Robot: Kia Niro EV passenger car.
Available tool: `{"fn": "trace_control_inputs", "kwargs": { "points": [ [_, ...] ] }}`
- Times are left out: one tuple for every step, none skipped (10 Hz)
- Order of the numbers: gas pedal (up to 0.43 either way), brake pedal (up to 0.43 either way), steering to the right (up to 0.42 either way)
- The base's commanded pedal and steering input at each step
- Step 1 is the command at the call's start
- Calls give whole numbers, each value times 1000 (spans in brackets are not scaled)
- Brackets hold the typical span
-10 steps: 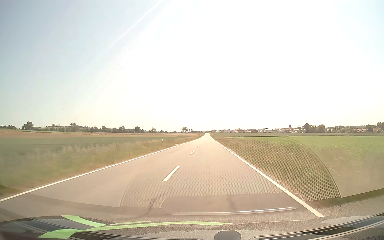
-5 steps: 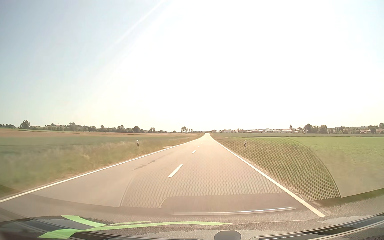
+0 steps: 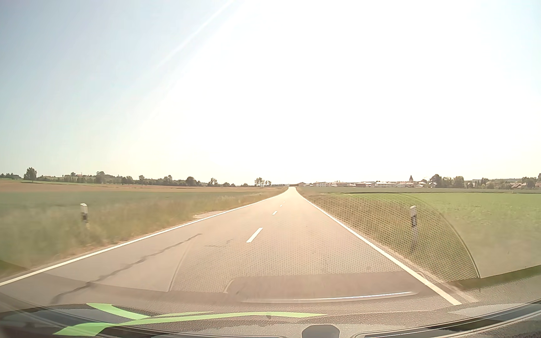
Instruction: Follow the waypoints while adhering to traffic rules and regulations
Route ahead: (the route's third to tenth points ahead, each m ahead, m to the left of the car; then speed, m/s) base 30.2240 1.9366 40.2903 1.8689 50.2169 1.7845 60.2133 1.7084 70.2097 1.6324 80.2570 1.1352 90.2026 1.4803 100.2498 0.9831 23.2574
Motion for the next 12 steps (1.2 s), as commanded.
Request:
{"fn": "trace_control_inputs", "kwargs": {
  "points": [
    [280, 0, -3],
    [268, 0, -3],
    [268, 0, -3],
    [268, 0, -3],
    [268, 0, -3],
    [268, 0, -3],
    [268, 0, -2],
    [268, 0, -2],
    [268, 0, -1],
    [268, 0, -1],
    [268, 0, -1],
    [268, 0, -2]
  ]
}}
